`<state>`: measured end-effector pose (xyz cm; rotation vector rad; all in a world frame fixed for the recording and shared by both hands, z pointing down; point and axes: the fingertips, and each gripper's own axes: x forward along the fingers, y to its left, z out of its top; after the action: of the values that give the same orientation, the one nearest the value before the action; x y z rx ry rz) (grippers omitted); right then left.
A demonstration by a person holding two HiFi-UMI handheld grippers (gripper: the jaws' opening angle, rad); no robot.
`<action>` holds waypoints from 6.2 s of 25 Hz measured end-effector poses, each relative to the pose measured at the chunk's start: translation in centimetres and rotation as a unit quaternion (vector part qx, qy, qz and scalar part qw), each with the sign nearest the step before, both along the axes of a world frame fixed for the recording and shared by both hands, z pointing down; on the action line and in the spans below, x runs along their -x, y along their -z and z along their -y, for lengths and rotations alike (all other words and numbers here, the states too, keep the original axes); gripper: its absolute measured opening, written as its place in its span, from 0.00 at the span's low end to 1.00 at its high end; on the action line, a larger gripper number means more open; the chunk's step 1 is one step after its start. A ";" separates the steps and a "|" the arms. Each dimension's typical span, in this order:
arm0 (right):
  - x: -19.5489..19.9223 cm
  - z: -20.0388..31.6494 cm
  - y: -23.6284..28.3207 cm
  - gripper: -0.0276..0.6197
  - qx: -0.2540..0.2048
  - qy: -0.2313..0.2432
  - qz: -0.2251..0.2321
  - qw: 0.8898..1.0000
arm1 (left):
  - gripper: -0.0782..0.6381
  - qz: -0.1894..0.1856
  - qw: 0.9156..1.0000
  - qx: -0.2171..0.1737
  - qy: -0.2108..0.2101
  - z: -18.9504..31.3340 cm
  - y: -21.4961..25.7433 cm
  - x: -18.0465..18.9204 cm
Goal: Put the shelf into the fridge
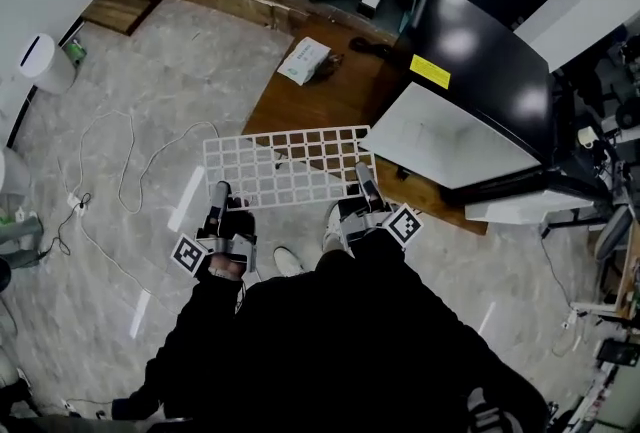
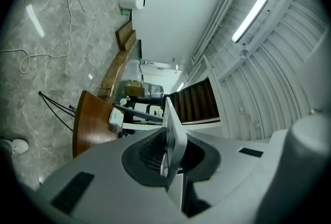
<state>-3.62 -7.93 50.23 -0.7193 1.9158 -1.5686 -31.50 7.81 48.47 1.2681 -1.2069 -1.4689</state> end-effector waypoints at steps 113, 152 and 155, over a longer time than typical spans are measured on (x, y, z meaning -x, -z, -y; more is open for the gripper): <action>-39.3 21.1 1.7 0.09 0.016 -0.410 0.036 0.911 | 0.16 0.072 0.985 0.046 -0.149 36.4 1.7 -33.6; -24.4 1.0 11.1 0.05 -0.374 -0.005 -0.435 0.819 | 0.12 0.633 0.694 -0.123 -0.320 16.6 9.5 -42.8; -24.0 0.4 11.3 0.05 -0.383 -0.001 -0.441 0.812 | 0.12 0.636 0.692 -0.124 -0.318 16.3 9.5 -43.3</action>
<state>20.43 -8.33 38.89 -1.1516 2.8825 -0.2577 11.83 -8.46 38.97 2.7270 -1.0709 -0.0319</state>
